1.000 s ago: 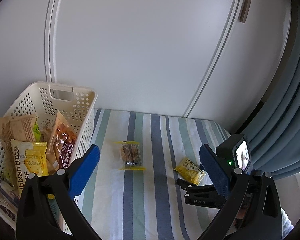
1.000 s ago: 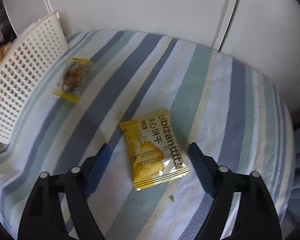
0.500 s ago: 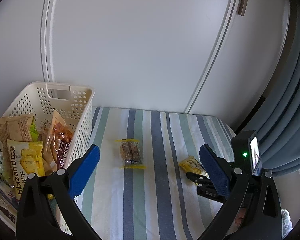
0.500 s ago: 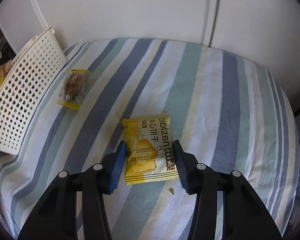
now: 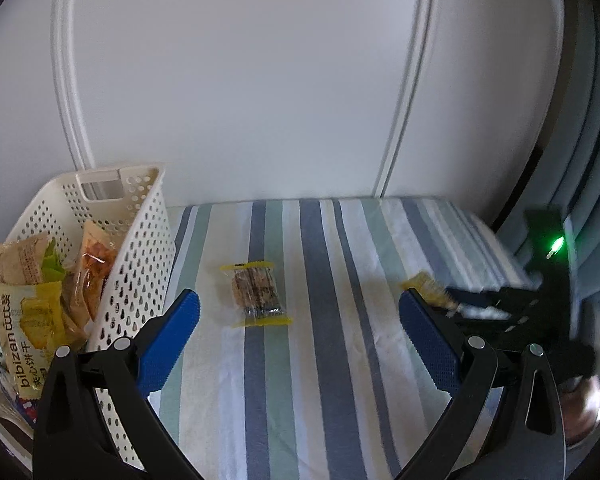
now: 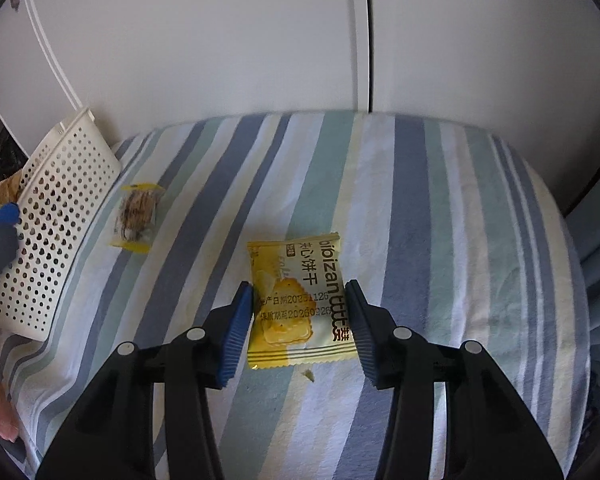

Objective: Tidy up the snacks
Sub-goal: 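Close the right tool on the second yellow bibizan pack and lift it, then grasp the clear cookie-bar pack with the left tool while the right tool holds its bibizan pack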

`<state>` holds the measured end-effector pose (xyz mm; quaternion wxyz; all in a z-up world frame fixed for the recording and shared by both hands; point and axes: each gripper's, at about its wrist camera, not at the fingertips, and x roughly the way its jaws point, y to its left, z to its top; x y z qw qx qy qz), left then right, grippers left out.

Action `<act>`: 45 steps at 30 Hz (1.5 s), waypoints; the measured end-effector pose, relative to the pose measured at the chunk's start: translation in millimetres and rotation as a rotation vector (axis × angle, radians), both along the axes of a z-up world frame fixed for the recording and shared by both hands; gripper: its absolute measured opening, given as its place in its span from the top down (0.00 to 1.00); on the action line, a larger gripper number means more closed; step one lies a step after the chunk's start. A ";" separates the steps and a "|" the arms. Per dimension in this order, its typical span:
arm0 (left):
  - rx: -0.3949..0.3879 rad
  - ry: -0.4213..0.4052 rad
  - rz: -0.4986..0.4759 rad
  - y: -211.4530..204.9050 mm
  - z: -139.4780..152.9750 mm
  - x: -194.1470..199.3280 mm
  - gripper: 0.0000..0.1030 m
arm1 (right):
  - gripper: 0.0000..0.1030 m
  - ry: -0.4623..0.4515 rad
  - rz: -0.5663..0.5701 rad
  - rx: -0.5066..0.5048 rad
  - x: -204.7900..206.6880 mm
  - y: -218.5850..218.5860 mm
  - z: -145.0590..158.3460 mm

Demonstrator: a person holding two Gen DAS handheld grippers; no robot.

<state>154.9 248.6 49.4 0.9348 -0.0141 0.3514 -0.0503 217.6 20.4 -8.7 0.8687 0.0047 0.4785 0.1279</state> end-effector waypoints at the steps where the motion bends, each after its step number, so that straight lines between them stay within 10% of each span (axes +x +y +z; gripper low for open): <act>1: 0.008 0.007 0.000 -1.6 -2.0 0.7 0.02 | 0.54 -0.016 -0.002 -0.003 -1.0 0.5 3.3; 30: -0.003 0.159 0.033 -15.8 -32.9 71.7 0.02 | 0.54 -0.068 -0.065 0.027 3.0 -23.4 14.4; 36: -0.041 0.214 0.041 -8.5 -39.7 91.1 0.20 | 0.54 -0.050 -0.072 0.059 4.6 -27.4 10.7; 45: 0.040 0.257 0.151 -0.4 -51.9 107.8 0.20 | 0.54 -0.045 -0.075 0.077 5.6 -30.7 10.7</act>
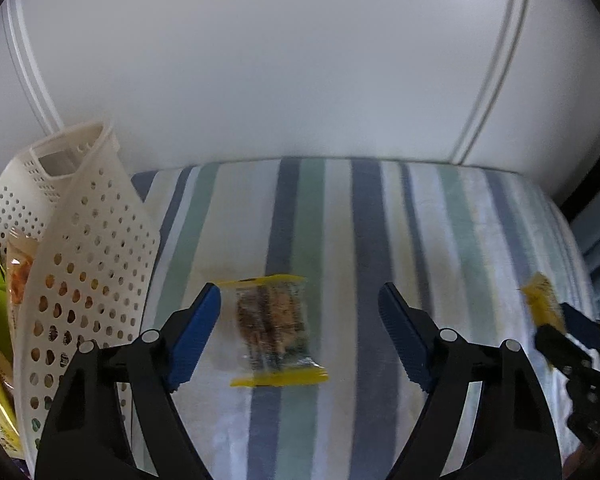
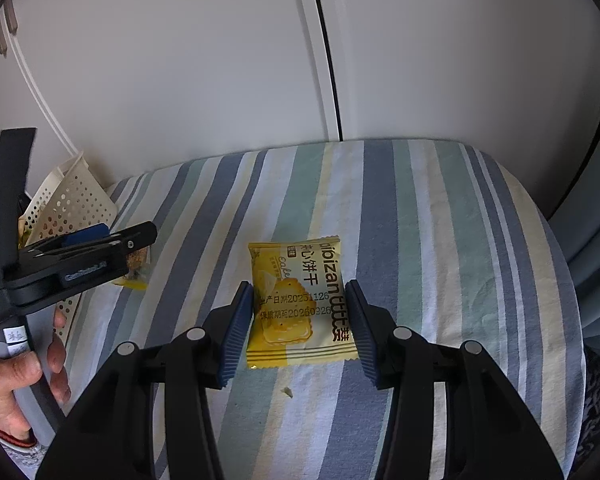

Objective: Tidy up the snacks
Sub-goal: 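Grasp the clear cookie-bar pack with the left tool while the right tool holds its bibizan pack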

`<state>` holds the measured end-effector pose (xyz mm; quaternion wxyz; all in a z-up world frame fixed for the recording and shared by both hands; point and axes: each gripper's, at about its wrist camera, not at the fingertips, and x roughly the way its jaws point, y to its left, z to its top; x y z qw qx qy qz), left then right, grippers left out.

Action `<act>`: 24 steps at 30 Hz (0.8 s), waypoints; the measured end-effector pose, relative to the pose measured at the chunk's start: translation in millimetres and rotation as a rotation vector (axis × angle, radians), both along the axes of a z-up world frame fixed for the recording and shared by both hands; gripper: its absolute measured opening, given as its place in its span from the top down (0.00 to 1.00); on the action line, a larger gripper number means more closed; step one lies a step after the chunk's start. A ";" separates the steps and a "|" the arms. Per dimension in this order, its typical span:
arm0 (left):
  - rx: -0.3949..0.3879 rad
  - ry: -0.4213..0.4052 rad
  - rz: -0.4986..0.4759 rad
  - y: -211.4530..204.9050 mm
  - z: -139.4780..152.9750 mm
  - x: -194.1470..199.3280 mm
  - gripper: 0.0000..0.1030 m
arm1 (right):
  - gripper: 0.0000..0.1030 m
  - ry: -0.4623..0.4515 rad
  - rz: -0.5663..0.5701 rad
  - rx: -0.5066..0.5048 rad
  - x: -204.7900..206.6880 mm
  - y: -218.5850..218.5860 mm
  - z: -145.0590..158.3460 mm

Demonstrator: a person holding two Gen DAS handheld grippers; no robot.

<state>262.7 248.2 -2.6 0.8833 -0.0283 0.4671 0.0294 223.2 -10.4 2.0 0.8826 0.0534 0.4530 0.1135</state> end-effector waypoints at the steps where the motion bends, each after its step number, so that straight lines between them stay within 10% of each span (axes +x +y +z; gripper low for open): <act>1: -0.008 0.008 0.005 1.1 -2.5 1.6 0.20 | 0.54 0.000 0.001 0.002 -0.1 -0.1 0.1; 5: -0.079 0.047 0.034 9.2 -15.8 12.9 0.21 | 0.54 0.001 -0.002 0.008 1.7 -3.6 0.3; 9: -0.105 0.054 0.058 12.8 -23.0 18.7 0.46 | 0.54 0.002 -0.006 0.016 2.8 -5.7 -0.1; 24: -0.159 -0.004 0.047 25.2 -12.5 -20.7 0.60 | 0.54 0.016 -0.018 0.042 5.8 -9.8 -3.1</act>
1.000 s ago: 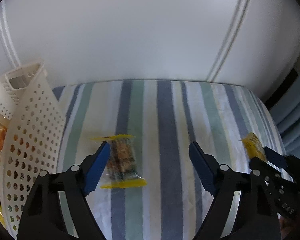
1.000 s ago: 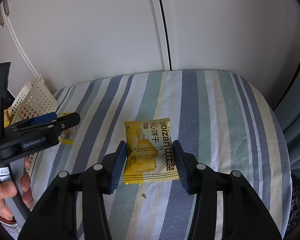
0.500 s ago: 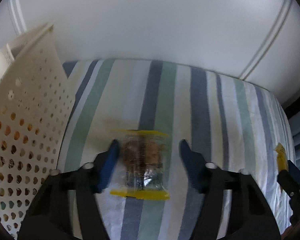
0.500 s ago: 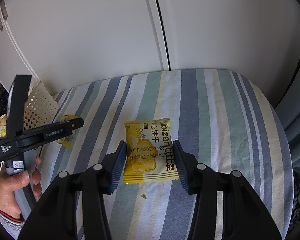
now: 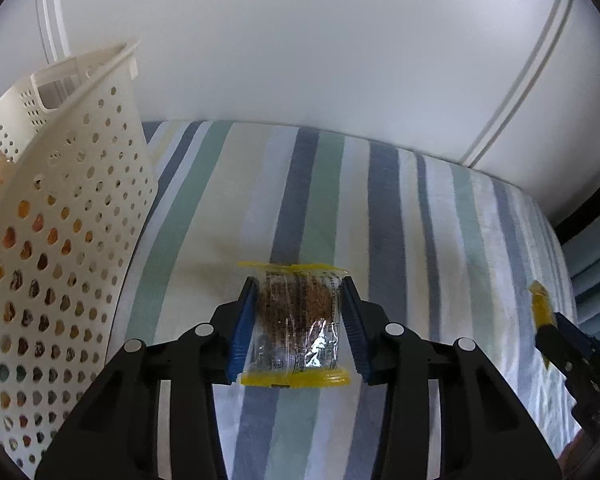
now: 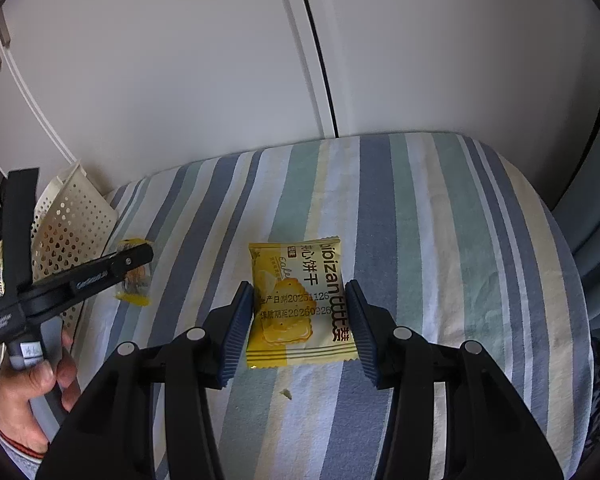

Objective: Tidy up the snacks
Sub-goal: 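Grasp the clear cookie-bar pack with the left tool while the right tool holds its bibizan pack, then drop the cookie-bar pack into the basket with left tool while right tool holds its pack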

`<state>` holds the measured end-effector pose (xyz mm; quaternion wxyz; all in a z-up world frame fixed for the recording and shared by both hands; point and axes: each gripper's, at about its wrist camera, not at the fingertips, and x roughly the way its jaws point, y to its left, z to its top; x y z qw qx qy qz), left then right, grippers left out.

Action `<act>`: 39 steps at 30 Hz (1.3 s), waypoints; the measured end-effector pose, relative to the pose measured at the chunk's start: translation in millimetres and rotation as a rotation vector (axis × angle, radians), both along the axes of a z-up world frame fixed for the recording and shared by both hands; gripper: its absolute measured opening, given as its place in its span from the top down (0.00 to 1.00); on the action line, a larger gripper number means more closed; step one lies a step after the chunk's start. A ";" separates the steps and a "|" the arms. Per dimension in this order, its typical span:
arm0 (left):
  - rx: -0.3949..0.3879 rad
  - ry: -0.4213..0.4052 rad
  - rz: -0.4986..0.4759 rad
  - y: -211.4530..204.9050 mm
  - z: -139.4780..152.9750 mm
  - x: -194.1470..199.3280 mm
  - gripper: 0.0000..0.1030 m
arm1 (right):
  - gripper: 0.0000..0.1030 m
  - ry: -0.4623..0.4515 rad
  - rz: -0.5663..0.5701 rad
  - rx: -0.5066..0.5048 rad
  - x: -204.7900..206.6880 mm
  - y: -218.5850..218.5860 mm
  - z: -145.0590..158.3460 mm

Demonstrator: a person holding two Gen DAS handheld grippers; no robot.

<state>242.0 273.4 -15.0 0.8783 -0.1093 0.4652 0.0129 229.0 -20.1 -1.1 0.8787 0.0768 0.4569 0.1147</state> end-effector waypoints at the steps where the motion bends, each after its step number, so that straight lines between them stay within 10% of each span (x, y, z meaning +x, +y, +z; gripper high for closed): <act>1: -0.001 -0.012 -0.006 -1.4 3.9 -3.7 0.60 | 0.54 0.002 -0.002 0.012 0.4 -1.8 -0.1; 31: 0.079 0.026 -0.032 -49.8 -8.2 18.5 0.44 | 0.54 0.029 -0.050 0.090 2.5 -17.1 -4.4; 39: 0.084 0.001 -0.037 -52.7 -17.6 17.3 0.64 | 0.54 0.026 -0.057 0.090 2.0 -17.1 -4.7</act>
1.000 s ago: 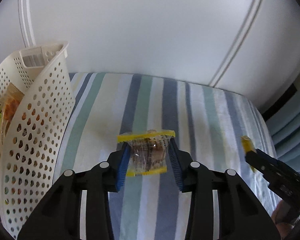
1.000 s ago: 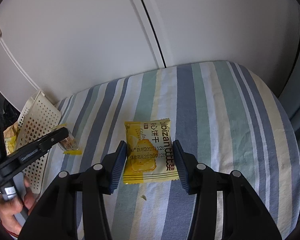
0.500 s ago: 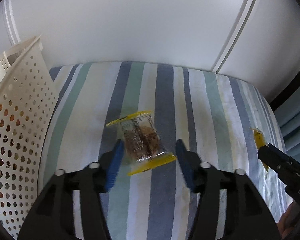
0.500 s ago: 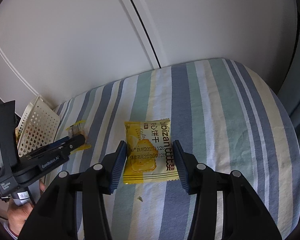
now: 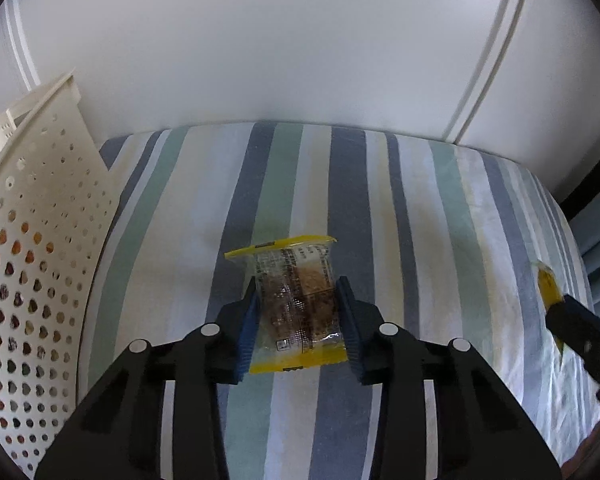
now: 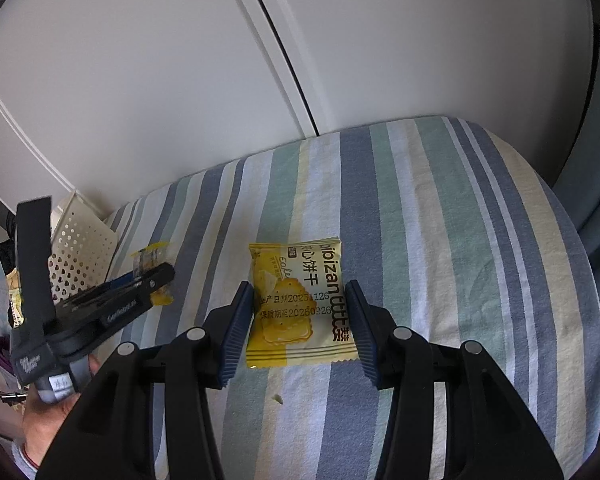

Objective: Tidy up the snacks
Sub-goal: 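Drop the cookie-bar pack into the basket with left tool while right tool holds its pack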

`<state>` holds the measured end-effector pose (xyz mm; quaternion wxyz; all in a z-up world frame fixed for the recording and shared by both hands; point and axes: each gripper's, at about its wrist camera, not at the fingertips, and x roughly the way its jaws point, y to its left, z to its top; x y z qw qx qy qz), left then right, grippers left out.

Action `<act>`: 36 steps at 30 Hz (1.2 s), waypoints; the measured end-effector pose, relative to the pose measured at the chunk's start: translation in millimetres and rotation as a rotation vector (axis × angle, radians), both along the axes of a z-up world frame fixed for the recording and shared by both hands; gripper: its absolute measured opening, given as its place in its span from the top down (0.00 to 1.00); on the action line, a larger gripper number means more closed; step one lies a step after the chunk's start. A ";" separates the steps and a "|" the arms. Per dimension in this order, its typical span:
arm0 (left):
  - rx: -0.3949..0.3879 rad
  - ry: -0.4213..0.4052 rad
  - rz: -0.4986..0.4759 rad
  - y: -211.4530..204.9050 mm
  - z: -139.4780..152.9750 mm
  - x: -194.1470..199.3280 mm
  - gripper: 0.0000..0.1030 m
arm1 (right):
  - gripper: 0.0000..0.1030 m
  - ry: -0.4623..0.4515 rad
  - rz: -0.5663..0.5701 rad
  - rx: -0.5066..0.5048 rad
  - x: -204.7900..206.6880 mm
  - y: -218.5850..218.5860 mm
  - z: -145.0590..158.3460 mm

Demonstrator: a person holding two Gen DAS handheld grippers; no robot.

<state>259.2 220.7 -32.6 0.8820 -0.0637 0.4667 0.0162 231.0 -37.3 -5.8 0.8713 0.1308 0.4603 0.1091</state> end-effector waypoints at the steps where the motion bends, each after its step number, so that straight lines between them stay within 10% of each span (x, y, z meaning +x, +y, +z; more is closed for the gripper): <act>1: -0.007 -0.009 -0.005 -0.8 2.1 -3.3 0.64 | 0.54 -0.001 -0.003 0.001 -0.1 -0.4 0.0; 20: -0.063 -0.211 -0.039 6.6 85.1 -89.4 0.64 | 0.54 0.001 -0.005 0.074 -2.4 -4.6 1.3; 36: -0.003 -0.347 0.161 133.5 136.1 -191.6 0.64 | 0.54 -0.005 0.010 0.017 -5.4 6.7 -2.0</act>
